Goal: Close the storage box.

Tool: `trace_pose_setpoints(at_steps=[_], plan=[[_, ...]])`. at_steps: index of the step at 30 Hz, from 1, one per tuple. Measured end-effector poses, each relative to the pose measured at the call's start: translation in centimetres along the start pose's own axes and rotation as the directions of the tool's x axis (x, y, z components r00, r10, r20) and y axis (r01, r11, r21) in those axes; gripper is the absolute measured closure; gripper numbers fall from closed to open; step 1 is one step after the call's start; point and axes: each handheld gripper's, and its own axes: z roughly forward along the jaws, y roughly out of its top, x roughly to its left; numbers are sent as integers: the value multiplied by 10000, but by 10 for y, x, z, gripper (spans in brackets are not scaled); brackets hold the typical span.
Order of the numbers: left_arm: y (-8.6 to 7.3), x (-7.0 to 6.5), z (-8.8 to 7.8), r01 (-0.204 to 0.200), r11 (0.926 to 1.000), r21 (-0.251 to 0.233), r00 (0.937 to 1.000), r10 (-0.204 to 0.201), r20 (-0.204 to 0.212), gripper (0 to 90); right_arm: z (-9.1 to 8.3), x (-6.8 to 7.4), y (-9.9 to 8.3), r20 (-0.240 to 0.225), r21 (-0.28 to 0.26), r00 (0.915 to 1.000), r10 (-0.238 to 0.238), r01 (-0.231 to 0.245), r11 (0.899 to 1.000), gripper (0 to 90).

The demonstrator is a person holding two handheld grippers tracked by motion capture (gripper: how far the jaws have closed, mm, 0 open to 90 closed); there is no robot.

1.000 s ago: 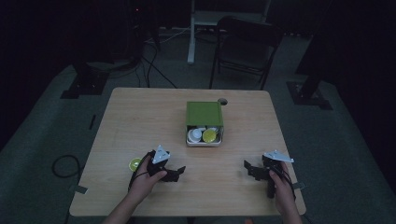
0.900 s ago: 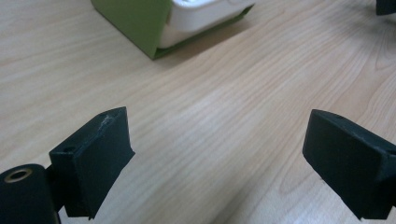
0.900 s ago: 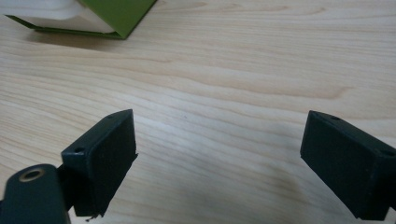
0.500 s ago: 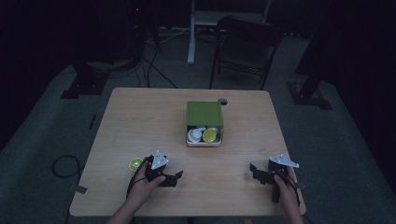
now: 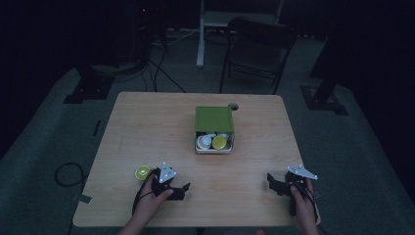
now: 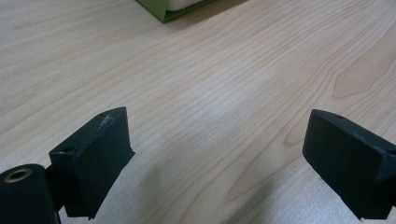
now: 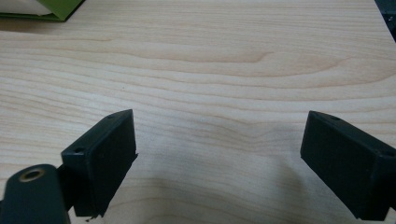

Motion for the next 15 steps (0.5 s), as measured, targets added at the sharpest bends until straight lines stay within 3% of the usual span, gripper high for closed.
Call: trace_pose_setpoints(at_steps=[3, 8, 15], plan=[[-2, -1, 0, 2, 10000, 64, 9998, -1, -181, 83, 0, 0, 0, 64, 85, 10000, 17, -18, 10000, 101], [-4, -1, 1, -8, 9997, 257, 9996, 15, -268, 83, 3, 0, 0, 49, 692, 9994, 353, -355, 9970, 101], [-8, -1, 4, 124, 9976, 684, 9988, -92, -473, 83, 5, 4, 0, 515, 874, 9987, 55, -100, 9961, 101]])
